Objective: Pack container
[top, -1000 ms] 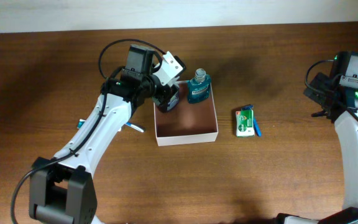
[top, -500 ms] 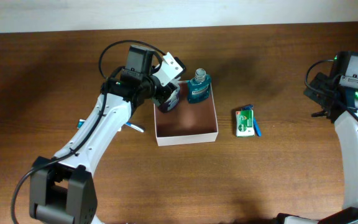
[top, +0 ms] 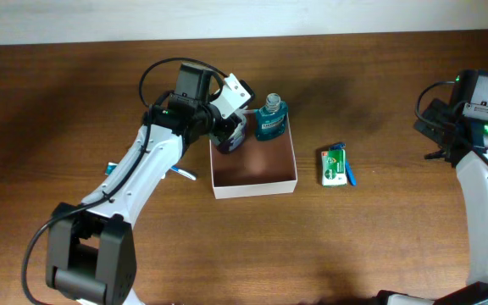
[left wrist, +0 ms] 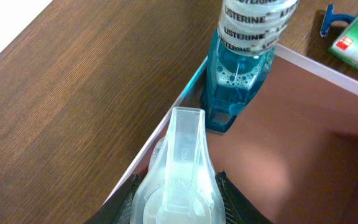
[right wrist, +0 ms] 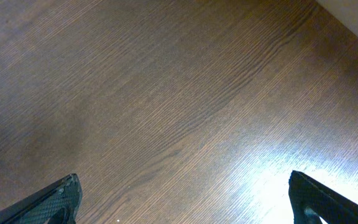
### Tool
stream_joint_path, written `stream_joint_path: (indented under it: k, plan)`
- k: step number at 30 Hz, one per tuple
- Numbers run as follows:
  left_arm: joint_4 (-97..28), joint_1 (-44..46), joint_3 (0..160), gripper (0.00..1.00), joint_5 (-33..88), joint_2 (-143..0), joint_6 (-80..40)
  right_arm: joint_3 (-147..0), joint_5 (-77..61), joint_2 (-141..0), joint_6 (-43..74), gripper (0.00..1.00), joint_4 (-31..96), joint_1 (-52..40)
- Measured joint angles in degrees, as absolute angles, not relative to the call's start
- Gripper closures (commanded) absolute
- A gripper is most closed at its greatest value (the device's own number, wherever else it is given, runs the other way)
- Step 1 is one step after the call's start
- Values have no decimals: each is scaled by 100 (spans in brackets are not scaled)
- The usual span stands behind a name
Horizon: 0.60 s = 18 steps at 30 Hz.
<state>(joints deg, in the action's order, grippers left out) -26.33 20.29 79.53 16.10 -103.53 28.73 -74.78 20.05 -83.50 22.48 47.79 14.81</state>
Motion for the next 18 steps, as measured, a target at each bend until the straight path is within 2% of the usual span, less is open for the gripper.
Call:
stream_joint_path:
  k: [6,8,17,18]
  plan:
    - [-2585,2029,7953,75,1608,-10361,2871,-7478,2005,-8350,2250,1,4781,1481]
    - [-2521,2029,7950,67,1562,-10363,2871,-7478,2005,-8350,2252,1,4781,1481]
    - [-2375,2036,7953,67,1282,-10363,3216,-7478,2003,-8350,2255,1,4781,1481]
    - [-2368,2036,7953,72,1273,-10363,3312,-7478,2003,-8350,2252,1,4781,1481]
